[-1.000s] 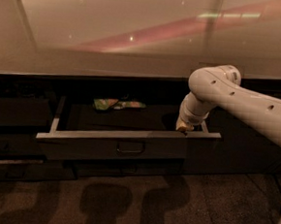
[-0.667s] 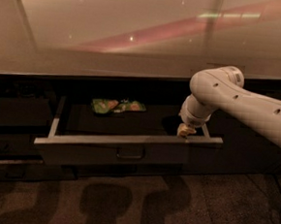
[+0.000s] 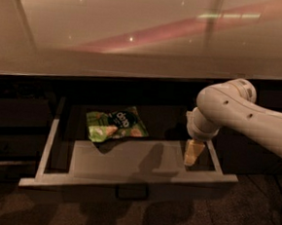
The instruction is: Open top drawer
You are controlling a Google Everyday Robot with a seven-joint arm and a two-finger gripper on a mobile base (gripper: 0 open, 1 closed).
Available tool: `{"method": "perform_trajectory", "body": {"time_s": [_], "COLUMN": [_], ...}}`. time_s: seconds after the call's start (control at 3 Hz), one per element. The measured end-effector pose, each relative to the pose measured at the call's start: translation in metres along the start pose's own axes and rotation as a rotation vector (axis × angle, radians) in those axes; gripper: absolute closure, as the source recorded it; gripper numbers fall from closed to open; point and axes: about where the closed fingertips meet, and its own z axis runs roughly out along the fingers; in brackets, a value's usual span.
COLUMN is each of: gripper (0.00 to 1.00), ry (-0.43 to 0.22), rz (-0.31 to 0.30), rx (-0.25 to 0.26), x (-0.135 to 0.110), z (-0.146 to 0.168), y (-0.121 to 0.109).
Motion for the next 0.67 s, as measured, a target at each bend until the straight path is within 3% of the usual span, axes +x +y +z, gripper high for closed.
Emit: {"method": "perform_trajectory", "body": {"time_s": [0.67], "gripper": [0.0], "ry": [0.088], "rz": [0.004], "rx": [-0.001], "x": [0.022], "z": [0.003], "y": [0.055]}}
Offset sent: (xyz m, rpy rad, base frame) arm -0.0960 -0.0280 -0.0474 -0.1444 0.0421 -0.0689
